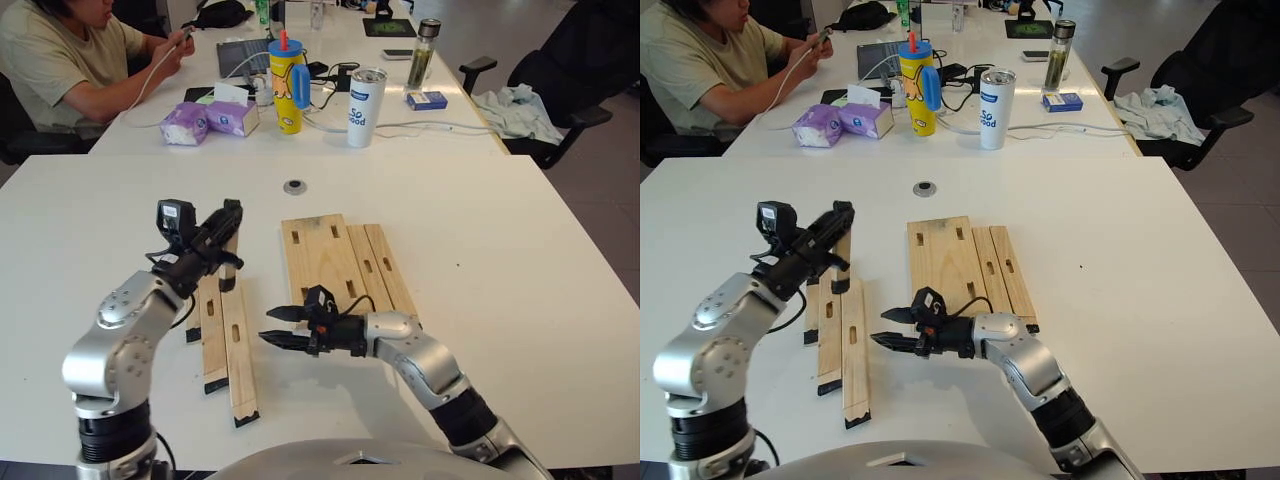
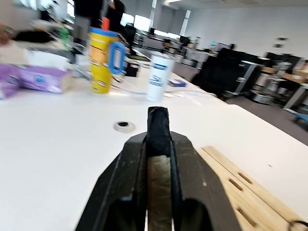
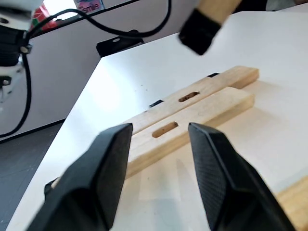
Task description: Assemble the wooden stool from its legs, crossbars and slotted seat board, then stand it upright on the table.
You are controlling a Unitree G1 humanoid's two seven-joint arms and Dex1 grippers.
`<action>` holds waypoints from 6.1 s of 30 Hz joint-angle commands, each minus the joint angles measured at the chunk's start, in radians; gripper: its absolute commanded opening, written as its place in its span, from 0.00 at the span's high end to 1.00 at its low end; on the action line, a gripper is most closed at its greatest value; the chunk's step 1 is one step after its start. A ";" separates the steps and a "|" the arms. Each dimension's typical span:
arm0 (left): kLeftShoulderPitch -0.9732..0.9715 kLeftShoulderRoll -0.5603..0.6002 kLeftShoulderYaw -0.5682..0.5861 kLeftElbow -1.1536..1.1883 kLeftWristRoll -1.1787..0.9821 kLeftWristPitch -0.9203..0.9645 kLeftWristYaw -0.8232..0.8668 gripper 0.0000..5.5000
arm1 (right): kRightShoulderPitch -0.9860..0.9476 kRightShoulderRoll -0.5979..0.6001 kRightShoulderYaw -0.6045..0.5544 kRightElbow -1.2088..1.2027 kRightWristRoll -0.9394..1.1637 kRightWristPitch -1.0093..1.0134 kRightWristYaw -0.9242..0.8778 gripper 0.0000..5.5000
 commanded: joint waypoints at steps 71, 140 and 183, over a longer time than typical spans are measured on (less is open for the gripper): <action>-0.007 0.565 -0.249 0.114 -0.122 0.093 -0.529 0.92 | 0.024 -0.125 -0.290 -0.104 0.197 0.114 -0.094 0.61; 0.027 -0.084 -0.060 0.066 0.145 -0.208 0.419 0.92 | -0.111 0.097 -0.498 0.041 0.033 -0.010 -0.533 0.61; 0.256 -0.072 -0.222 0.161 0.408 -0.267 0.351 0.92 | -0.095 0.086 -0.439 0.006 -0.007 0.014 -0.525 0.61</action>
